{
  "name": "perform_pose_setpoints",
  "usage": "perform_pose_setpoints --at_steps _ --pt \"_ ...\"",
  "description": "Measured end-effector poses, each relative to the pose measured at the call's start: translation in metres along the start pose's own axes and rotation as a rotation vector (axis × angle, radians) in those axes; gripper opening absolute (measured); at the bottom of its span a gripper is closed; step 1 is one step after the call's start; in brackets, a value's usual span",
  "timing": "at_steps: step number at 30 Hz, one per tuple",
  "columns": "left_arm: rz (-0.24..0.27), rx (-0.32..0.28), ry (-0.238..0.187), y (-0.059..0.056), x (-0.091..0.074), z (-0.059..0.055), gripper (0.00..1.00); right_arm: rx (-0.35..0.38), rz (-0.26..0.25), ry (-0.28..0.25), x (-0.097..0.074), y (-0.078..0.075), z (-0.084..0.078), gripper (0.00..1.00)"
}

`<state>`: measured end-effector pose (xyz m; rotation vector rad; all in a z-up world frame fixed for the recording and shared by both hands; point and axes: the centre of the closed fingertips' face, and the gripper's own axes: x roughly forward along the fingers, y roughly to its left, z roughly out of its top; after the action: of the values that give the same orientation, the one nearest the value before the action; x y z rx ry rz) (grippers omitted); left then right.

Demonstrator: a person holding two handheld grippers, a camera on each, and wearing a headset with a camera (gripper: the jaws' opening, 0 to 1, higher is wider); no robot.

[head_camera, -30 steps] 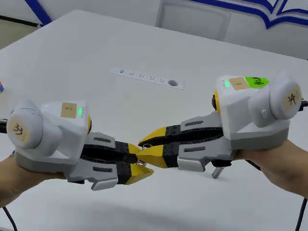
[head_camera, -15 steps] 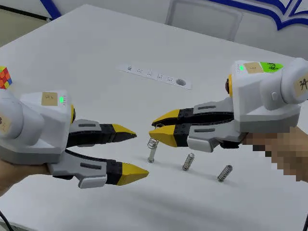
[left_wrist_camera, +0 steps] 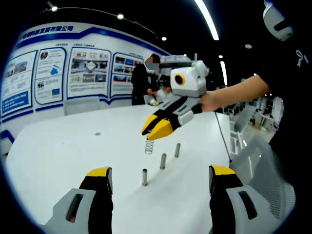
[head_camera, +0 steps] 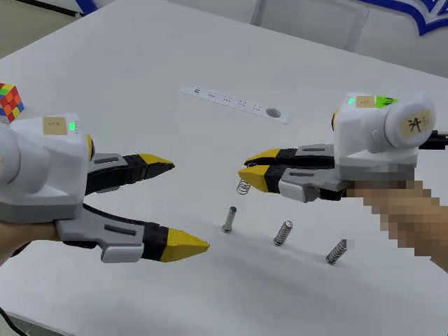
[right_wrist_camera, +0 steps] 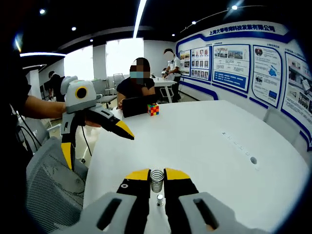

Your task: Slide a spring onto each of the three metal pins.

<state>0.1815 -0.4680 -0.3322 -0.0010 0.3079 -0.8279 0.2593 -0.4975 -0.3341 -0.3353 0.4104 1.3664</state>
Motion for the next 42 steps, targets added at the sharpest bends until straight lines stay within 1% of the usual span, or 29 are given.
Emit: perform_pose_setpoints --at_steps 4,8,13,14,16,17,20,29,31,32,35,42 --pt "0.021 -0.017 0.025 0.006 -0.002 -0.009 0.92 0.006 -0.007 0.029 0.011 -0.003 -0.013 0.11" --pt "0.037 -0.038 0.026 0.009 -0.004 -0.013 1.00 0.028 -0.008 0.048 0.020 -0.006 -0.025 0.11" --pt "0.052 -0.055 0.038 0.011 -0.007 -0.020 1.00 0.037 -0.001 0.075 0.029 -0.004 -0.037 0.11" --pt "0.056 -0.060 0.045 0.011 -0.008 -0.022 1.00 0.021 -0.005 0.089 0.030 -0.005 -0.040 0.11" --pt "0.057 -0.063 0.051 0.011 -0.008 -0.025 1.00 0.024 -0.004 0.091 0.031 -0.005 -0.042 0.11" --pt "0.057 -0.067 0.054 0.011 -0.009 -0.027 1.00 0.039 0.002 0.086 0.032 -0.004 -0.042 0.11" --pt "0.062 -0.067 0.070 0.011 -0.010 -0.031 1.00 0.035 -0.004 0.096 0.035 -0.005 -0.045 0.11" --pt "0.074 -0.078 0.071 0.012 -0.011 -0.033 1.00 0.037 -0.025 0.124 0.041 -0.006 -0.060 0.11" --pt "0.074 -0.076 0.074 0.012 -0.011 -0.034 1.00 0.017 -0.029 0.140 0.042 -0.006 -0.065 0.11" --pt "0.073 -0.077 0.081 0.012 -0.010 -0.036 1.00 0.029 -0.029 0.139 0.043 -0.006 -0.067 0.11" --pt "0.073 -0.083 0.095 0.011 -0.010 -0.042 1.00 0.026 -0.032 0.147 0.046 -0.006 -0.071 0.11" --pt "0.071 -0.093 0.102 0.009 -0.010 -0.045 1.00 0.033 -0.043 0.169 0.051 -0.005 -0.084 0.11"
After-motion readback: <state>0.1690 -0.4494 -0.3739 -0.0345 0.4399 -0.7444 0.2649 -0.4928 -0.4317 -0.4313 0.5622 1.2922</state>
